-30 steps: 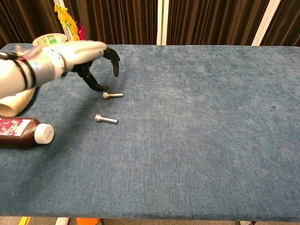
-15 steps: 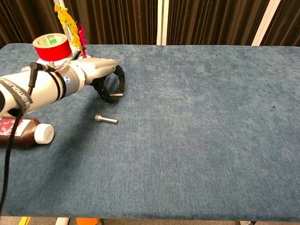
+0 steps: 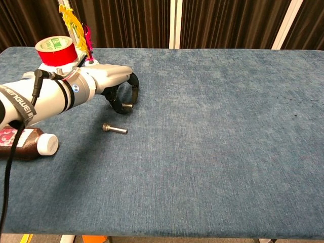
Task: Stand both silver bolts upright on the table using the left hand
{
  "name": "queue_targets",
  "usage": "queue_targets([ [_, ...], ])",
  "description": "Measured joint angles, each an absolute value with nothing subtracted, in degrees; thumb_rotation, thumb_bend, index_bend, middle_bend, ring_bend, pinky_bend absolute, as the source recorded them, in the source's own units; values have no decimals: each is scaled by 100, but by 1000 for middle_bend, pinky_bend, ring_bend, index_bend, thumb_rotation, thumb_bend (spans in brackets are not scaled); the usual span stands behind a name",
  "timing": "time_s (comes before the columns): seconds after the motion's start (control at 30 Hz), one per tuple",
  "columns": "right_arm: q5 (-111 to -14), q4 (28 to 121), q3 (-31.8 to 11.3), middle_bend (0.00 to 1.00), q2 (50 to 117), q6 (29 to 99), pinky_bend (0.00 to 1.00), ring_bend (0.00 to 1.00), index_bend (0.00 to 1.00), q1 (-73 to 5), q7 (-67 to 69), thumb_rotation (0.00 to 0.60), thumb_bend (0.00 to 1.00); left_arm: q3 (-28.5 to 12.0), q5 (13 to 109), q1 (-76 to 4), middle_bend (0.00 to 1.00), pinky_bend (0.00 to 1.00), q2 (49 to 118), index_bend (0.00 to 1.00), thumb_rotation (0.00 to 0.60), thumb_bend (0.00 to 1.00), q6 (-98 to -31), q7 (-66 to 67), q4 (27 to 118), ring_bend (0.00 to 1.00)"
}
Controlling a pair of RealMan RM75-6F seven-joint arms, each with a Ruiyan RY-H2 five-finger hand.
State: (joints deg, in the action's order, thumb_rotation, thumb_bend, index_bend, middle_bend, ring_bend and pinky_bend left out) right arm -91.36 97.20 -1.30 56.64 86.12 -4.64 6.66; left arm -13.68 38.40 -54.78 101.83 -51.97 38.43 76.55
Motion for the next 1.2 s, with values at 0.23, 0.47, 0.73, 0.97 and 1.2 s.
queue_targets([
  [0.23,-9127,9726,-132,131,5660,8593,0,0,31,-462,666,600,223,-1354,3747,-5524,129,0,10253,490,600,333,-5211,3796,7536,0],
  [0.47,-9112,9740,-123,142,5655,8596,0,0,31,-437,660,600,223,-1341,3781,-5542,143,0,10391,522,600,355,-5274,3699,7323,0],
  [0.73,-9120,9740,-128,143,5653,8612,0,0,31,-425,669,600,223,-1385,3983,-5500,153,0,10422,541,600,383,-5360,3469,7300,0],
  [0.97,-9132,9736,-131,143,5652,8629,0,0,31,-414,680,600,223,-1522,4124,-5422,154,0,10318,541,600,383,-5393,3100,7487,0],
  [1.2,-9126,9737,-136,143,5652,8625,0,0,31,-410,680,600,223,-1740,4212,-5317,154,0,10204,540,600,386,-5257,2444,7579,0],
])
